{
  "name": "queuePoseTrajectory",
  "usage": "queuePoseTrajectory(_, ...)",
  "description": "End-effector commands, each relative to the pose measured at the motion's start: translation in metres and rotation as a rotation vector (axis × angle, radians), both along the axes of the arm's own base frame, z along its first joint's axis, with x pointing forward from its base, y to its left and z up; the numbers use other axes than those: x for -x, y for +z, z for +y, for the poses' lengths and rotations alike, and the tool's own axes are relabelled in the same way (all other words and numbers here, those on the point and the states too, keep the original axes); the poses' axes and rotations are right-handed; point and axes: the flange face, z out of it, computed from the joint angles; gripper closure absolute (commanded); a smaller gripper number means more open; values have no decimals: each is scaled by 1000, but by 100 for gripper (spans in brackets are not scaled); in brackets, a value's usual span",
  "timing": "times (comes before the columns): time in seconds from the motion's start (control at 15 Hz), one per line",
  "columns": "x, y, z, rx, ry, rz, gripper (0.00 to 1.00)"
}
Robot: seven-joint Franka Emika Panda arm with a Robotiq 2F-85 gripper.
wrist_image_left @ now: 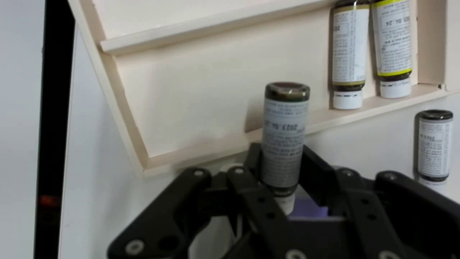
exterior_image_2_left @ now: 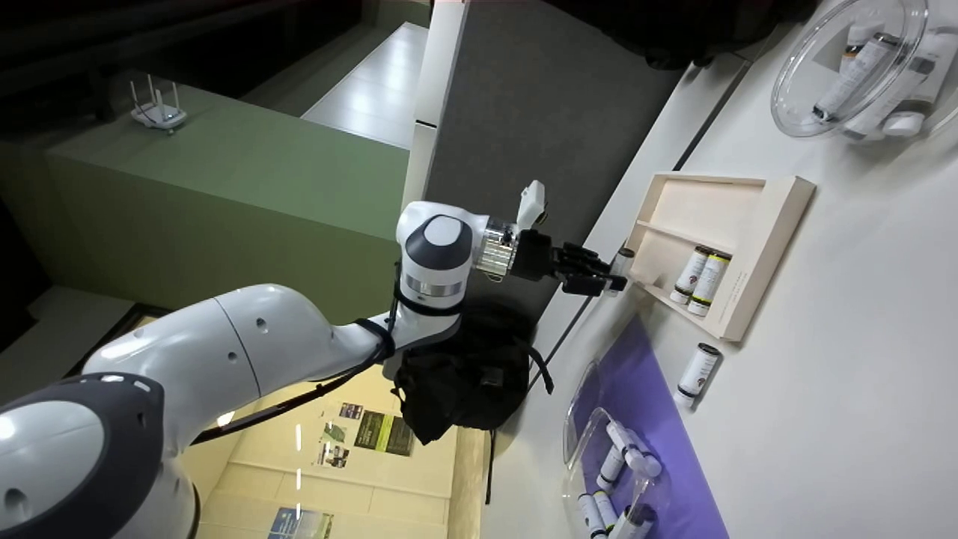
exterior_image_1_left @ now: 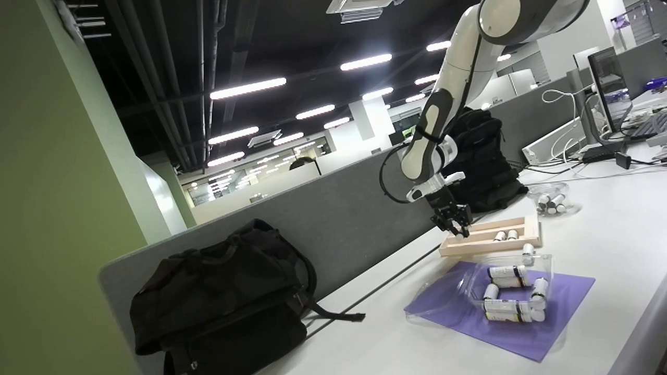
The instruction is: Pick a white bottle from the counter and place it on the tray
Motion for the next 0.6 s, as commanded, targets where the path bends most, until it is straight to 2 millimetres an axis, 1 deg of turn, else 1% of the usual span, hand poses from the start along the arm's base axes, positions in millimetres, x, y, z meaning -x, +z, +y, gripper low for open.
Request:
queuePoseTrajectory(0.0,4,3,-15,30,-40,-8,87)
queuePoseTrajectory(0.13,3,-4,-24,6,-31,-31,87)
queuePoseTrajectory(0.4,10,-14,-42,4,-50,-27,87)
queuePoseTrajectory(0.53,12,-19,-48,6,-59,-12,87)
